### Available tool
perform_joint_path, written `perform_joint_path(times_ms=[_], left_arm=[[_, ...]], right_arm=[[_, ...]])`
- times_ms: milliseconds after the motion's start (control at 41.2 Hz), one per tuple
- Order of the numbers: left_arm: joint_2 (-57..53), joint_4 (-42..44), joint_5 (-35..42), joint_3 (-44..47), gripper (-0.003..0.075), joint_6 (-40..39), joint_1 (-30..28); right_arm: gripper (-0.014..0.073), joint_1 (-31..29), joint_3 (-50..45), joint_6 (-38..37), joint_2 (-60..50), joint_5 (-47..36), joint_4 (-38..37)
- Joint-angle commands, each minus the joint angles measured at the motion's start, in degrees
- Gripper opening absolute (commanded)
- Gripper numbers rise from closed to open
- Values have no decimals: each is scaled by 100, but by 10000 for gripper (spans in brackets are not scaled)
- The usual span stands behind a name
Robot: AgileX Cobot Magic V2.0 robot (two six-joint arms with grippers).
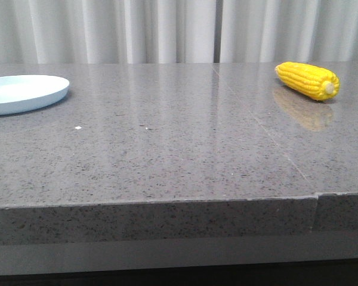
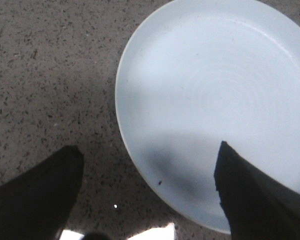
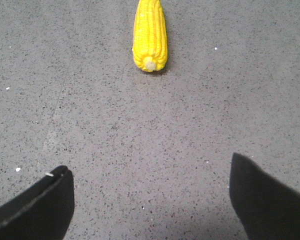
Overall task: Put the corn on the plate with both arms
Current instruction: 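Open the left gripper and lower it onto the rim of the plate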
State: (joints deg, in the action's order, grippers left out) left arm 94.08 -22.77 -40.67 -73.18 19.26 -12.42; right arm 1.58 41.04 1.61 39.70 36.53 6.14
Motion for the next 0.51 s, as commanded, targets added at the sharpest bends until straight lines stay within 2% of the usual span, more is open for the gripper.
perform_joint_path(times_ms=[0,291,485], left_arm=[[77,-181,288,-383,533,11,7],[710,-181,292,-831,527,11,7],[913,-181,202,-1005,405,11,7]], right_arm=[[653,-23,187,24,14,-367,-14],[653,-23,187,24,14,-367,-14],[653,-23,187,24,14,-367,-14]])
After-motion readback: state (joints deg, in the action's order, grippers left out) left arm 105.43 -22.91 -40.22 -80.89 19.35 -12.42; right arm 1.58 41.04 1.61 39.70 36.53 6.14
